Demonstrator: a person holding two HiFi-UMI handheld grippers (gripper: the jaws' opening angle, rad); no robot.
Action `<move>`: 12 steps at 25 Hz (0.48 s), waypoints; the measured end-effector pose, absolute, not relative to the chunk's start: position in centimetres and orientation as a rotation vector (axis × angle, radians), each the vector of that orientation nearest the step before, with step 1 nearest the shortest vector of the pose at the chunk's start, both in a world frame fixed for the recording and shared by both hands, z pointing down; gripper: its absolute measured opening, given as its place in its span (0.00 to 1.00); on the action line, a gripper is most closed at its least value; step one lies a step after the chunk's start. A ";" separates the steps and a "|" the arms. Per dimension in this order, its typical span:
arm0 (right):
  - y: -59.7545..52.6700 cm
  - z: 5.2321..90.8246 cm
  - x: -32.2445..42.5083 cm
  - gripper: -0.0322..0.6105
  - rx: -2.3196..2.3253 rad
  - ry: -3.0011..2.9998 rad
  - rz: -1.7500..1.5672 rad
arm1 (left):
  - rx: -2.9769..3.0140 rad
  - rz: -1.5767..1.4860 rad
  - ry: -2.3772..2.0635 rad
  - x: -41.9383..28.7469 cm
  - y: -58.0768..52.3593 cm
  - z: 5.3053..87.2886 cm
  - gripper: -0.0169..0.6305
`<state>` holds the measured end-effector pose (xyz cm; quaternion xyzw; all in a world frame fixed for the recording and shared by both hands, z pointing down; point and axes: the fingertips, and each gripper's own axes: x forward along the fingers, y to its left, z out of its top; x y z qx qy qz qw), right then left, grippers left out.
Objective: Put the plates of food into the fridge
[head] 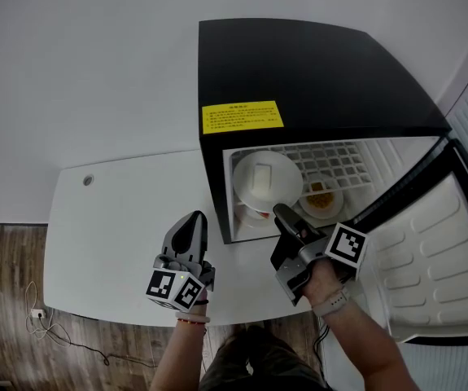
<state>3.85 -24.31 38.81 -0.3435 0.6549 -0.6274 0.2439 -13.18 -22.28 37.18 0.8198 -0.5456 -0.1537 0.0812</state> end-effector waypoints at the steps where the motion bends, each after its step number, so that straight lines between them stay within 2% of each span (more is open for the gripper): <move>1: -23.9 39.0 4.0 0.34 -0.937 1.794 -1.705 | 2.452 -0.458 -1.629 -13.2 -22.1 37.2 0.04; 12: -18.1 39.9 5.8 0.34 -1.016 1.912 -1.559 | 2.477 -0.455 -1.574 -13.0 -18.0 37.4 0.04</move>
